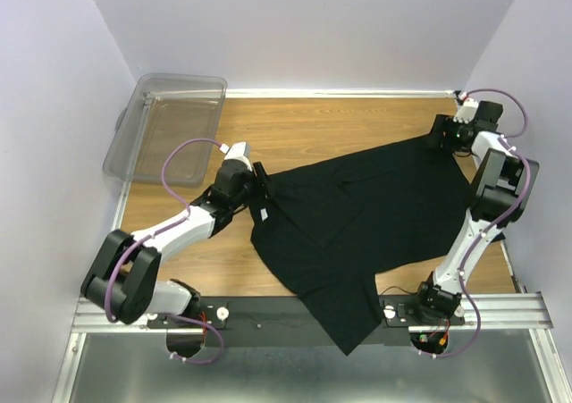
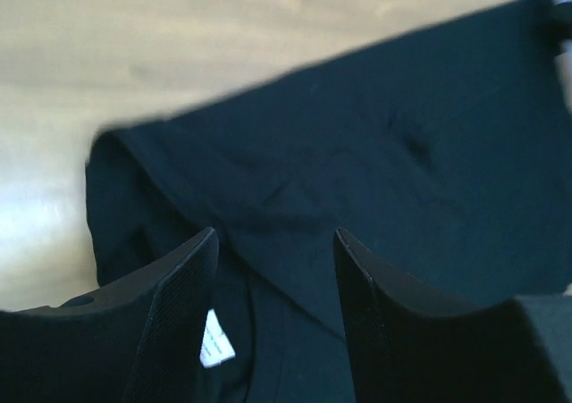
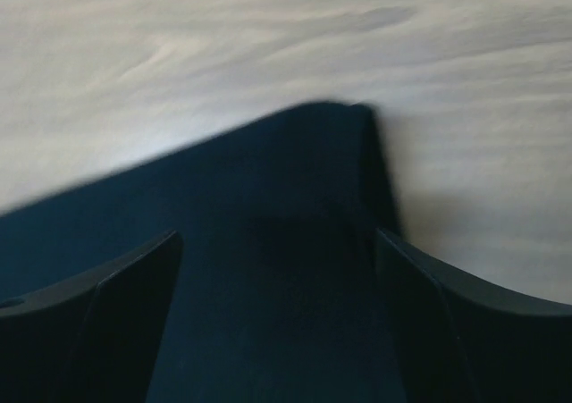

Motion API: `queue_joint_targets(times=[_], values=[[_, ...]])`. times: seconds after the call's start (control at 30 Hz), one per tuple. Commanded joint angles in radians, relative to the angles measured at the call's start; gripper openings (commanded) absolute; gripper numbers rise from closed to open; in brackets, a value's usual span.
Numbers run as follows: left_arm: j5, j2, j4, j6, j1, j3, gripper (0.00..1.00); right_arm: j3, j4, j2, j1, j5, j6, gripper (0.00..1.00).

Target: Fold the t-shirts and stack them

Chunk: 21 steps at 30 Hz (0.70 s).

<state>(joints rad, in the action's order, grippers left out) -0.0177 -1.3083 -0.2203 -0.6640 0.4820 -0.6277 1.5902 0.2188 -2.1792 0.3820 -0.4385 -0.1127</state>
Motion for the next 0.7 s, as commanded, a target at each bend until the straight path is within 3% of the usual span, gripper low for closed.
queue_joint_targets(times=[0.0, 0.33, 0.4, 0.47, 0.6, 0.67], values=[[0.211, -0.077, 0.104, -0.045, 0.021, -0.049, 0.62, -0.148, -0.004, 0.171, -0.035, -0.034, -0.192, 0.94], [0.283, -0.391, 0.193, 0.029, 0.024, -0.271, 0.61, -0.456, 0.004, 0.435, -0.068, -0.18, -0.239, 0.94], [0.308, -0.442, 0.219, 0.008, 0.024, -0.308, 0.55, -0.486, 0.011, 0.464, -0.068, -0.19, -0.243, 0.94], [0.34, -0.492, 0.346, -0.011, 0.026, -0.358, 0.37, -0.518, 0.027, 0.505, -0.068, -0.207, -0.248, 0.94], [0.334, -0.494, 0.42, -0.054, 0.036, -0.36, 0.33, -0.556, 0.05, 0.568, -0.068, -0.278, -0.239, 0.94], [0.34, -0.487, 0.44, -0.049, 0.036, -0.368, 0.22, -0.567, 0.063, 0.599, -0.068, -0.298, -0.232, 0.94]])
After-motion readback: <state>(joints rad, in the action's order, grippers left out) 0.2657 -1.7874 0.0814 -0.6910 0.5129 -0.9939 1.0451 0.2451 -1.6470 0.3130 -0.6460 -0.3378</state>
